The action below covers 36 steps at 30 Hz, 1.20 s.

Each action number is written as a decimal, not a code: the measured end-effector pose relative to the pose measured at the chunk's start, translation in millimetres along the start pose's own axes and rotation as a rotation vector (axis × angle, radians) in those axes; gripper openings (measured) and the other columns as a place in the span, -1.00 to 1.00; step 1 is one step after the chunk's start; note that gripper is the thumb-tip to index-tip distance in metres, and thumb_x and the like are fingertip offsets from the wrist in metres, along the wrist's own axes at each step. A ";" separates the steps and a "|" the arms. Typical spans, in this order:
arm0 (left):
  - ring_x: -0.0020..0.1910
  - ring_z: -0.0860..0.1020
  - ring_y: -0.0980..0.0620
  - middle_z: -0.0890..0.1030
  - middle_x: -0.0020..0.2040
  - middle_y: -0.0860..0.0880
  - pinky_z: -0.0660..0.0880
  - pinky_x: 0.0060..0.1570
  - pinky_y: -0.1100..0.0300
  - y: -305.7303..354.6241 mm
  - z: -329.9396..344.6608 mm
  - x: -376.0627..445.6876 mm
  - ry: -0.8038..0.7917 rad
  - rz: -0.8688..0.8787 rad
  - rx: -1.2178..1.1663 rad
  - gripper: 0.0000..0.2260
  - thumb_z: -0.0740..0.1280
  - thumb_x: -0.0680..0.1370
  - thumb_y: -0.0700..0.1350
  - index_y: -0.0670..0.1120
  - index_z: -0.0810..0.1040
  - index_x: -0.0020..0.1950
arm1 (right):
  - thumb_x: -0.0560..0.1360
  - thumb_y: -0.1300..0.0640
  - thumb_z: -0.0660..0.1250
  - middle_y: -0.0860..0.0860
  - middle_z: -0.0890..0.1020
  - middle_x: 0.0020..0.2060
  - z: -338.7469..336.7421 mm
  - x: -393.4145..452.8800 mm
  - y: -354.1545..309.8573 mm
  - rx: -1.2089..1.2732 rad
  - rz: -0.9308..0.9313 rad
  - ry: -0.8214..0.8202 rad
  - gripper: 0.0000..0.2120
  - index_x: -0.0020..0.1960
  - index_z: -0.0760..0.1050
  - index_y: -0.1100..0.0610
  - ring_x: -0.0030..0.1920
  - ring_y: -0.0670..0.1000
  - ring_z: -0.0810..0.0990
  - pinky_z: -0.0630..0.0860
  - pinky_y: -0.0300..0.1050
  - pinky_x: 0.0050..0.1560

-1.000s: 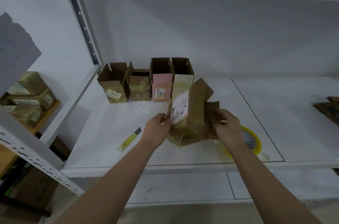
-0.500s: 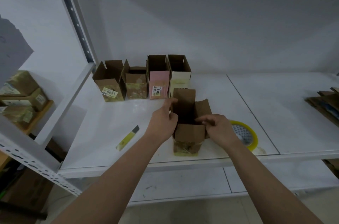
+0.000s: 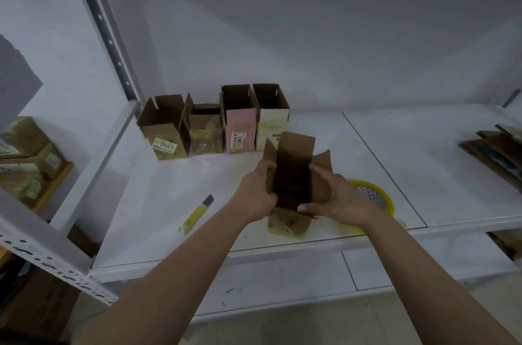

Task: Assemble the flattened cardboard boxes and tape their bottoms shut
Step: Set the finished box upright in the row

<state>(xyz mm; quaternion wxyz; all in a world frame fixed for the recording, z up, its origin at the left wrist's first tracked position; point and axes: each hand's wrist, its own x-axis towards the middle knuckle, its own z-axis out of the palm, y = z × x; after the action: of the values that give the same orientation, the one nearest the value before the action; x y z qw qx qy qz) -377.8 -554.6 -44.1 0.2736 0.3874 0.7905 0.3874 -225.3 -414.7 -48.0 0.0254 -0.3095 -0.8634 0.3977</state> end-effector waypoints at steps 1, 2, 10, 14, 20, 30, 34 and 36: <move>-0.02 0.59 -0.14 0.47 0.18 -0.11 0.63 -0.10 -0.01 3.7 0.3 4.1 0.007 0.019 0.005 -0.43 0.29 0.48 -0.35 -0.01 0.24 0.43 | 0.12 -0.48 0.46 -0.02 0.35 0.39 0.4 2.4 2.4 0.018 -0.025 0.060 0.07 0.52 0.17 -0.19 0.36 0.00 0.38 0.38 0.03 0.39; 0.02 0.58 -0.15 0.48 0.20 -0.14 0.62 -0.06 -0.01 8.2 0.8 9.2 0.013 0.041 0.012 -0.43 0.28 0.48 -0.35 -0.03 0.24 0.43 | 0.17 -0.51 0.41 -0.05 0.35 0.37 -0.6 2.8 2.4 0.028 -0.051 0.117 0.00 0.51 0.20 -0.20 0.34 -0.03 0.39 0.39 0.02 0.38; 0.12 0.54 -0.16 0.48 0.24 -0.16 0.61 -0.05 0.01 52.2 12.5 82.0 0.044 0.130 0.076 -0.45 0.23 0.49 -0.39 -0.05 0.27 0.43 | 0.31 -0.31 0.46 0.03 0.01 0.53 -26.8 8.9 -6.8 -0.163 -0.076 0.266 -0.23 0.46 0.33 -0.17 0.37 0.08 0.40 0.38 -0.05 0.38; 0.13 0.54 -0.17 0.50 0.25 -0.17 0.59 -0.01 -0.02 62.5 21.4 114.4 0.067 0.152 0.040 -0.58 0.19 0.57 -0.32 -0.03 0.32 0.41 | 0.54 -0.06 0.32 0.07 0.05 0.55 -40.9 46.5 4.3 -0.356 0.037 0.336 -0.60 0.37 0.43 -0.19 0.23 0.14 0.53 0.48 -0.05 0.19; 0.24 0.51 -0.06 0.53 0.29 -0.09 0.46 0.16 0.14 45.2 9.1 136.3 0.189 0.202 0.249 -0.69 0.19 0.62 -0.21 -0.06 0.43 0.36 | 0.57 -0.03 0.31 0.03 0.28 0.40 -65.4 98.9 20.1 -0.464 -0.022 0.373 -0.76 0.23 0.56 -0.12 0.18 0.11 0.49 0.46 -0.07 0.05; 0.57 -0.13 -0.12 -0.09 0.60 -0.04 0.12 0.47 -0.11 37.6 -16.3 154.2 0.188 0.127 0.965 -0.61 0.24 0.62 -0.13 0.01 0.37 0.45 | 0.59 0.15 0.26 0.07 0.54 0.17 -81.7 160.1 7.7 -0.528 -0.094 0.411 -0.77 0.22 0.54 0.03 0.09 0.14 0.57 0.33 -0.16 -0.11; 0.56 -0.14 -0.18 -0.12 0.60 -0.06 0.09 0.46 -0.18 35.9 -17.3 159.6 0.129 0.040 1.026 -0.58 0.24 0.62 -0.13 -0.05 0.33 0.48 | 0.58 0.21 0.28 0.09 0.64 0.02 -82.5 176.1 3.1 -0.391 -0.110 0.404 -0.84 0.09 0.61 0.10 0.03 0.13 0.60 0.35 -0.19 -0.14; 0.56 -0.09 -0.17 -0.05 0.60 -0.05 0.12 0.46 -0.16 35.1 -16.0 161.7 0.153 0.024 0.996 -0.57 0.23 0.62 -0.15 -0.10 0.30 0.50 | 0.59 0.21 0.27 0.12 0.64 0.01 -81.2 181.5 -1.0 -0.331 -0.116 0.393 -0.85 0.07 0.61 0.14 0.02 0.13 0.59 0.35 -0.18 -0.14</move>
<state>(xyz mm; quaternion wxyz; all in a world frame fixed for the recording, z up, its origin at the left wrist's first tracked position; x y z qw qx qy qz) -464.4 -413.6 -27.8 -0.0080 0.4506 0.8927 -0.0064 -348.8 -260.1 -28.6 0.1642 -0.3307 -0.9114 0.1815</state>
